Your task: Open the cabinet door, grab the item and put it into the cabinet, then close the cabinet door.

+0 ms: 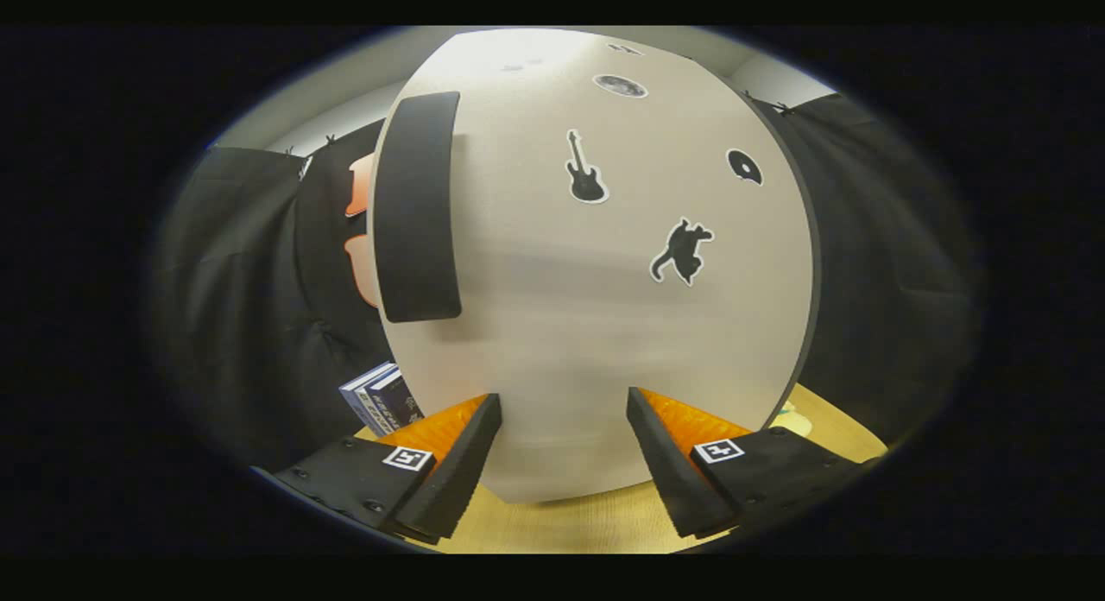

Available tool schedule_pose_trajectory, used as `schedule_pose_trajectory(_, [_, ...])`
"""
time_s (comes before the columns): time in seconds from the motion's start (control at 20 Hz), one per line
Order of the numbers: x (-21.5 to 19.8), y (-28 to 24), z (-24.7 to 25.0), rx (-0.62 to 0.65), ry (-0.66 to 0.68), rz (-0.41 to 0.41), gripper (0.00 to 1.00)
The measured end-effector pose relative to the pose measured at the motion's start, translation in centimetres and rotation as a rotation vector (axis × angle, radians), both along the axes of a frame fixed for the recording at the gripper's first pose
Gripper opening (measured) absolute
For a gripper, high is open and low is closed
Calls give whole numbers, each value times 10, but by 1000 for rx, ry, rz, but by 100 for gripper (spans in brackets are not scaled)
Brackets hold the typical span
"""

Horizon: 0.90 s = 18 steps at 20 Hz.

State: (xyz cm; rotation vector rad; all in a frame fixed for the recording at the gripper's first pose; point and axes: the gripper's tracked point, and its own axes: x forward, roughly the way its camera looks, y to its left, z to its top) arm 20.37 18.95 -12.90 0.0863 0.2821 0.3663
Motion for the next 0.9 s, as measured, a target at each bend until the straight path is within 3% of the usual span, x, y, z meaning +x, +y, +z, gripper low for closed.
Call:
schedule_pose_trajectory(0.4, [5,-1,13,3,16,-38,95])
schedule_pose_trajectory(0.9, [-87,-82,98,-62,-85,-135,95])
